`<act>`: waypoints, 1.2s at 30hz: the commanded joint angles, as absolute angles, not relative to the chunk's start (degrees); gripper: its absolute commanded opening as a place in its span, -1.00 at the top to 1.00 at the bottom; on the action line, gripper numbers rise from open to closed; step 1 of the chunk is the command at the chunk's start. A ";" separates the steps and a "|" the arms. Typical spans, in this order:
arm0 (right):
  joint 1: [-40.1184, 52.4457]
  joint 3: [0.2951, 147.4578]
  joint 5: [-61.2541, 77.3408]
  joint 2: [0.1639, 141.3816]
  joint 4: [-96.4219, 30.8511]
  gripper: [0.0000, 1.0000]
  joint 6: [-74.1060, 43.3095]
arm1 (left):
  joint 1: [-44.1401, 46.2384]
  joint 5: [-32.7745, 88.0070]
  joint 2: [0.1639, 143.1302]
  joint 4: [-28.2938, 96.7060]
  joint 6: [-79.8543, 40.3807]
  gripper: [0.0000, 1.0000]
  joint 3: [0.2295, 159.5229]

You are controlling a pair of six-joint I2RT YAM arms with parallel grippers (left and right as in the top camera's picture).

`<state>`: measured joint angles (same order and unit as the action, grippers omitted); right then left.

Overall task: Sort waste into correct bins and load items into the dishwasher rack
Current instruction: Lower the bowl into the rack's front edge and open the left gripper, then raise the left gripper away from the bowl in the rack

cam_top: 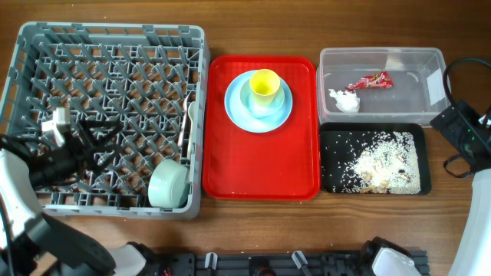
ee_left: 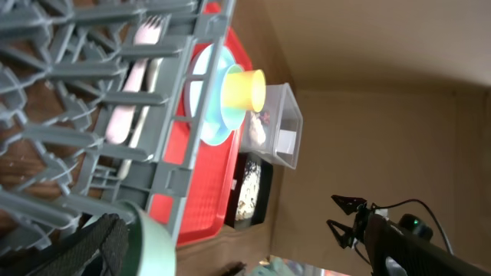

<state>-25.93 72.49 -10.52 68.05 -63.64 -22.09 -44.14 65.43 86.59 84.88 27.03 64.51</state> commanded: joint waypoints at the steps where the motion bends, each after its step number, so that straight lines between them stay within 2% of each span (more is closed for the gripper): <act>1: -26.11 73.49 -10.70 68.49 -63.48 -0.99 -22.52 | -41.15 64.60 79.40 85.36 26.06 -1.00 66.17; 5: -26.11 73.49 -10.70 68.49 -63.48 -1.00 -22.50 | -35.53 60.23 75.05 84.53 22.90 -1.00 66.17; 8: -26.11 73.49 -10.70 68.49 -63.48 -0.99 -22.50 | -30.68 63.22 74.52 84.53 18.68 -1.00 66.17; 9: -26.11 73.49 -10.70 68.49 -63.48 -0.99 -22.52 | -28.67 64.01 74.63 84.47 19.81 -0.67 66.15; 10: -26.11 73.49 -10.70 68.49 -63.48 -0.99 -22.50 | -26.65 63.59 74.63 84.53 20.38 0.41 66.11; 11: -26.11 73.49 -10.70 68.49 -63.48 -1.00 -22.50 | -25.30 62.61 74.63 84.79 20.21 0.92 66.06; 14: -26.11 73.49 -10.70 68.49 -63.48 -1.00 -22.50 | -18.72 52.34 74.24 84.68 13.08 0.92 66.06; 19: -26.11 73.49 -10.70 68.49 -63.48 -0.99 -22.50 | -6.66 29.21 70.08 80.23 -7.90 0.92 66.06; 23: -26.11 73.49 -10.70 68.49 -63.48 -1.00 -22.52 | 3.70 14.81 64.95 80.05 -20.05 0.92 65.71; 28: -26.11 73.49 -10.70 68.47 -63.51 -0.99 -22.50 | 17.19 4.64 61.58 82.35 -33.19 0.92 62.11; 31: -26.11 73.49 -10.70 68.53 -63.48 -0.99 -22.50 | 22.68 3.36 61.84 80.40 -38.76 0.92 57.74; 36: -26.11 73.49 -10.70 68.60 -63.48 -0.99 -22.52 | 26.28 0.30 63.40 72.23 -41.30 0.92 51.64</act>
<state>-25.93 72.49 -10.55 68.05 -63.64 -22.09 24.88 6.00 62.13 75.02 -35.73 54.68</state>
